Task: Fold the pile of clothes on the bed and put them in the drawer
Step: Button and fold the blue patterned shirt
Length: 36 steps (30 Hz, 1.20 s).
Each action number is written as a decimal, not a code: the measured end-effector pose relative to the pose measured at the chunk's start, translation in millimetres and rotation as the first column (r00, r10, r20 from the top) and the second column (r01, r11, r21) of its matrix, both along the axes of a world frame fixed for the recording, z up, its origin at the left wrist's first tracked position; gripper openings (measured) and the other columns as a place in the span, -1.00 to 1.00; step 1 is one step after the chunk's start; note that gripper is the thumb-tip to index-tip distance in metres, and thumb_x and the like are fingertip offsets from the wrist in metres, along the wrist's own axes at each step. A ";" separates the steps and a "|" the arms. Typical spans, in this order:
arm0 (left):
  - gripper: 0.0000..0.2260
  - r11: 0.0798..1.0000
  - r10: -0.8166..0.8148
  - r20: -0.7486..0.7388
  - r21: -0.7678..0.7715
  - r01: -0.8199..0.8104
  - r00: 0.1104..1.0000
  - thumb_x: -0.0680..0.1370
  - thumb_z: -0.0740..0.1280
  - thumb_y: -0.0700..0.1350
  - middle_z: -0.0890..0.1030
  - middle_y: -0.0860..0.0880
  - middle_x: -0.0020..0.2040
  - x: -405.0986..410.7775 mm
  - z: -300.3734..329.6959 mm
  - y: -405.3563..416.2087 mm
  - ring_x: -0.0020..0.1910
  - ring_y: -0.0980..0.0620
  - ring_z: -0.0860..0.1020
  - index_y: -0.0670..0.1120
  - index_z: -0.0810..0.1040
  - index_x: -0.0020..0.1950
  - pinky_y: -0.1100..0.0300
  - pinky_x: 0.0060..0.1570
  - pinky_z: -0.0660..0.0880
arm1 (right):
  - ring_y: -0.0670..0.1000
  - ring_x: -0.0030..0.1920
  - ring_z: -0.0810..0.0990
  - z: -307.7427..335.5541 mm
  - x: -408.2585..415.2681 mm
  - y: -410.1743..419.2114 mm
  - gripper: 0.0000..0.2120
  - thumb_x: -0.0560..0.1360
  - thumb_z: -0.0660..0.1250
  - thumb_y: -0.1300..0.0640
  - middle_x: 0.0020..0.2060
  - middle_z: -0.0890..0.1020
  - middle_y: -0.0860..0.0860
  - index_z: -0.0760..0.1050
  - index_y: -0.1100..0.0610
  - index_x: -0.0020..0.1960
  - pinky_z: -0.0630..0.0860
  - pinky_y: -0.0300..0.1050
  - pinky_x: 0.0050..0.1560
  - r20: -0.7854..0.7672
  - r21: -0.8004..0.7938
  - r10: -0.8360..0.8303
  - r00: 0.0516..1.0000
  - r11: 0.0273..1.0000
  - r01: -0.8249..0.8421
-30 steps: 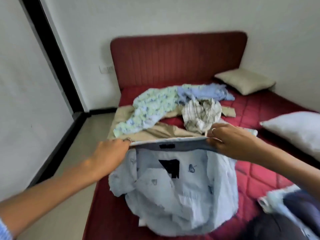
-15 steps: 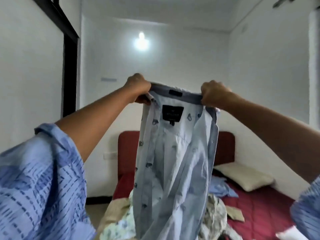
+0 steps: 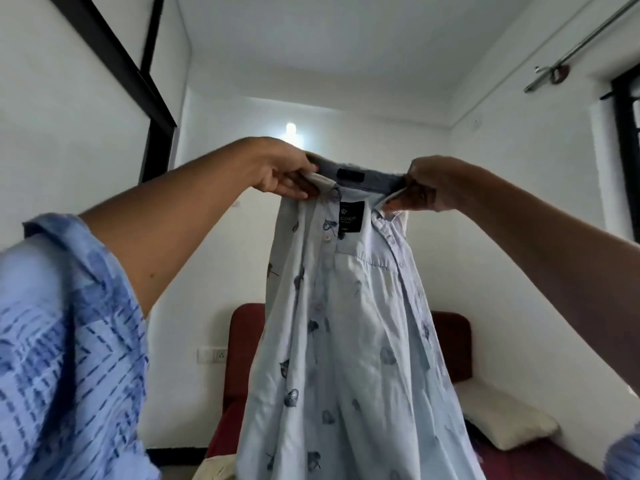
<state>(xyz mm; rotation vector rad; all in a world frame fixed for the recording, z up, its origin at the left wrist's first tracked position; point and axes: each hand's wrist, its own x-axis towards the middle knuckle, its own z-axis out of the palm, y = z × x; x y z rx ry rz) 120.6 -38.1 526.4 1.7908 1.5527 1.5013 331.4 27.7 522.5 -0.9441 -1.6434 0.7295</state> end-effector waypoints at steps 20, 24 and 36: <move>-0.72 0.860 0.378 -0.184 0.434 -0.270 0.907 0.59 0.27 -0.03 0.56 -0.16 0.15 -14.2 -51.4 14.3 0.05 -0.11 0.52 -0.14 0.50 0.24 0.18 -0.31 0.45 | 0.05 -0.15 0.42 -39.9 5.8 11.0 -0.89 0.54 0.27 0.13 -0.20 0.48 0.08 0.43 0.09 -0.16 0.33 -0.14 -0.17 0.210 0.633 -0.371 0.905 0.757 0.163; -0.76 0.717 0.452 -0.133 0.643 -0.270 0.882 0.62 0.24 -0.06 0.57 -0.20 0.15 -15.2 -62.1 3.2 0.15 -0.20 0.50 -0.20 0.49 0.17 0.26 -0.14 0.27 | 0.01 -0.18 0.41 -51.9 1.6 6.2 -0.85 0.59 0.19 0.14 -0.31 0.42 -0.04 0.29 0.06 -0.15 0.31 -0.12 -0.20 -0.004 0.693 -0.195 0.981 0.707 0.143; -0.75 0.544 0.249 -0.084 0.836 -0.067 0.965 0.52 0.37 0.11 0.64 0.03 -0.14 9.3 26.9 -101.4 -0.20 0.20 0.56 -0.06 0.64 -0.03 0.37 -0.17 0.48 | -0.34 -0.40 0.39 19.8 5.6 -106.4 -0.79 0.61 0.20 0.10 -0.33 0.41 -0.18 0.29 -0.02 -0.20 0.28 -0.46 -0.36 -0.237 0.900 -0.095 0.967 0.353 0.256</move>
